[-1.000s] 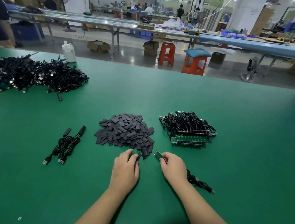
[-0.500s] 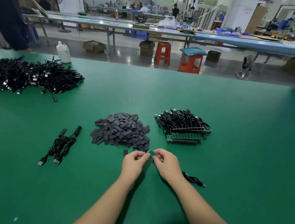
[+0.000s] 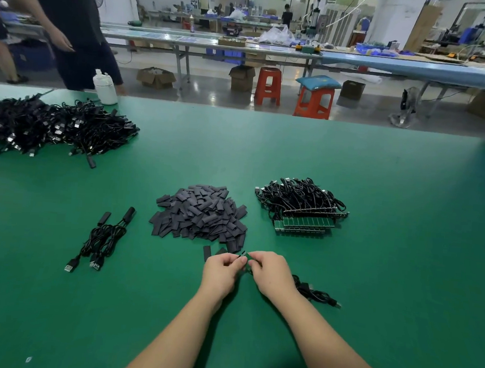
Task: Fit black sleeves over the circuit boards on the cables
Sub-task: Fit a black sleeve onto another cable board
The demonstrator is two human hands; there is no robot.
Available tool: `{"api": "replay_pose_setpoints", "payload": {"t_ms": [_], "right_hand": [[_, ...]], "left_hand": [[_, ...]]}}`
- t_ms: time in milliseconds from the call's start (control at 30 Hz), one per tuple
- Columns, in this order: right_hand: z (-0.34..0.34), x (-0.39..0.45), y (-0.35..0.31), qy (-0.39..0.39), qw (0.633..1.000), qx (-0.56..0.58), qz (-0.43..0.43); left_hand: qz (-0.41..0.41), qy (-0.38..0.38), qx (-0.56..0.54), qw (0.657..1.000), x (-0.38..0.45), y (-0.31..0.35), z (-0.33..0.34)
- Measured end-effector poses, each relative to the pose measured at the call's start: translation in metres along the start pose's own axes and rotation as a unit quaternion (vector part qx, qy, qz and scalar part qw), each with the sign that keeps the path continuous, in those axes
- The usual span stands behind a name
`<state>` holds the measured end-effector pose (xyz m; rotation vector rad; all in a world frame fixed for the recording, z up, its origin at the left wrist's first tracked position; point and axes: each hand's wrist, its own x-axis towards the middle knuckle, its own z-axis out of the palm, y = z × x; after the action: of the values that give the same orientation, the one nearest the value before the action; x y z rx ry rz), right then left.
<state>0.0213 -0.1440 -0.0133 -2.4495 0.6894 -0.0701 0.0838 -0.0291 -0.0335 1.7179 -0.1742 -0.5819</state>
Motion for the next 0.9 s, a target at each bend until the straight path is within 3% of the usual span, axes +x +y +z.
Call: {"api": "replay_pose_setpoints", "payload": {"t_ms": [900], "right_hand": [[0.013, -0.011, -0.005, 0.069, 0.996, -0.064, 0.006]], "left_hand": [[-0.008, 0.028, -0.015, 0.999, -0.004, -0.003, 0.002]]}}
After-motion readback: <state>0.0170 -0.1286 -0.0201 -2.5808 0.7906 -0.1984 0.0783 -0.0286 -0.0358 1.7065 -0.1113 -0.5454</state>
